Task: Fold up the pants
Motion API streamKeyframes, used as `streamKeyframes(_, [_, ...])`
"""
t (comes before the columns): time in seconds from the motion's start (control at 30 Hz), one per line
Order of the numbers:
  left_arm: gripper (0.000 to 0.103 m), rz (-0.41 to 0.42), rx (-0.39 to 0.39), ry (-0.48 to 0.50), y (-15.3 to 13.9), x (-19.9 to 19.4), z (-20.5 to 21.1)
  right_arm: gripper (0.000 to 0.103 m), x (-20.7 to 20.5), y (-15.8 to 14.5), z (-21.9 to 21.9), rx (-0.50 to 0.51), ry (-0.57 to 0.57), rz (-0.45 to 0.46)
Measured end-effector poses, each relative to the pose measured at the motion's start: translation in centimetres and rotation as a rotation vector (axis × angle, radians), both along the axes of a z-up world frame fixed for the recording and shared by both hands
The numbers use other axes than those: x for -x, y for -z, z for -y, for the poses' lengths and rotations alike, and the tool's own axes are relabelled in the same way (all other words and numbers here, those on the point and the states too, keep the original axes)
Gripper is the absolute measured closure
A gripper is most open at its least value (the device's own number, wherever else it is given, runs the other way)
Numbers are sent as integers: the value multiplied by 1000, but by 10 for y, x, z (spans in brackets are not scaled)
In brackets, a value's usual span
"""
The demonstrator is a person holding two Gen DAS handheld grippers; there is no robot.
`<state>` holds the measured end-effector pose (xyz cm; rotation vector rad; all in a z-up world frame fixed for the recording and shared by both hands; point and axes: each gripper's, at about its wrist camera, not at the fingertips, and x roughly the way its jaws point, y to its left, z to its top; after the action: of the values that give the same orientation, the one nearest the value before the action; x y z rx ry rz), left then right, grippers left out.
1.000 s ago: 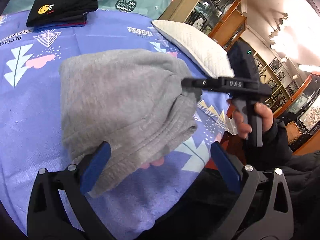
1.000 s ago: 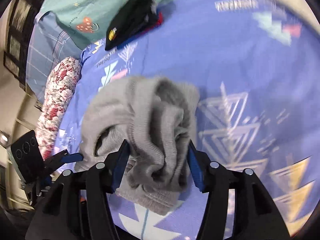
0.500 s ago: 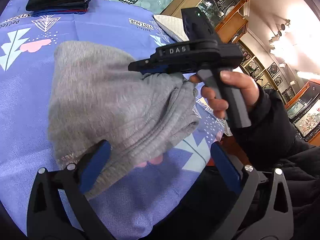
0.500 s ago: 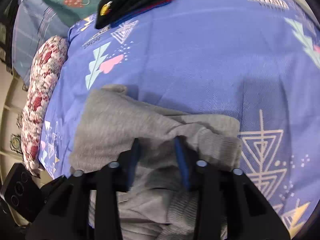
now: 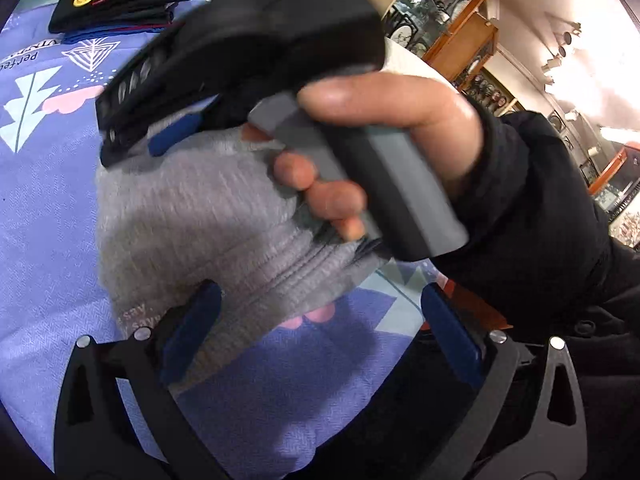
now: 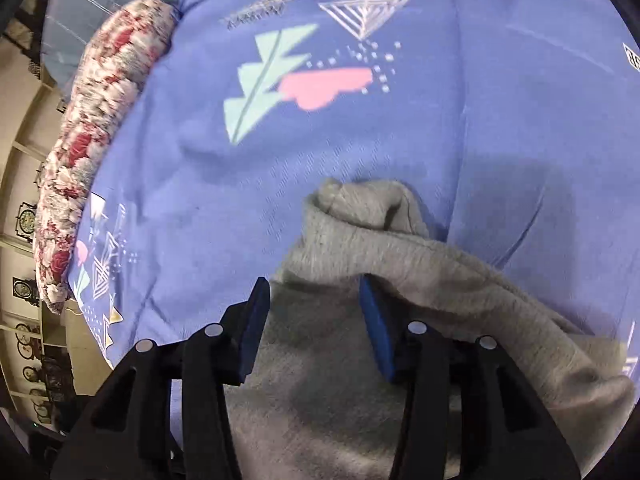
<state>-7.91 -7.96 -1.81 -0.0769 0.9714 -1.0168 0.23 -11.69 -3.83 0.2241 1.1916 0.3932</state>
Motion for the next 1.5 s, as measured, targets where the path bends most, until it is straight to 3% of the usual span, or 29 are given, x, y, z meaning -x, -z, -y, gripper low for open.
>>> streamKeyframes(0.1, [2,2,17,6,-11,-2,-7,44,24,-39,12,-111,-8,69])
streamKeyframes(0.17, [2,20,68,-4,-27,-5,-24,29,52,-73,36,-168,-6,162])
streamKeyframes(0.23, [2,63,96,-34,-40,-9,-42,1,80,-99,63,-134,43,254])
streamKeyframes(0.33, [2,57,77,-116,-41,-35,-72,1,128,-116,131,-79,215,339])
streamKeyframes(0.47, [2,-118,15,-176,-8,-85,-83,1,159,-80,187,-89,310,229])
streamKeyframes(0.67, [2,-280,-13,-107,29,-125,-49,1,151,11,189,-295,305,33])
streamKeyframes(0.73, [2,-313,-27,-59,36,-131,-33,1,141,31,178,-379,247,-26])
streamKeyframes(0.8, [2,-328,-55,-34,45,-133,-16,1,132,36,165,-394,210,-10])
streamKeyframes(0.9, [2,-318,-80,-35,45,-136,-1,1,119,33,150,-378,179,-29])
streamKeyframes(1.0, [7,-297,-88,-70,41,-132,6,5,119,24,135,-272,128,-6])
streamKeyframes(1.07, [14,-227,-109,-67,33,-121,9,20,128,15,128,-198,111,47])
streamKeyframes(1.13, [16,-213,-97,-75,27,-117,9,36,139,5,128,-188,94,104])
streamKeyframes(1.2, [18,-208,-78,-89,20,-113,2,42,147,-4,124,-183,73,156])
streamKeyframes(1.37, [18,-187,-13,-138,-2,-122,-11,43,147,-30,119,-196,62,226])
streamKeyframes(1.5, [17,-85,37,-181,-59,-157,-29,43,115,-80,109,-164,29,314])
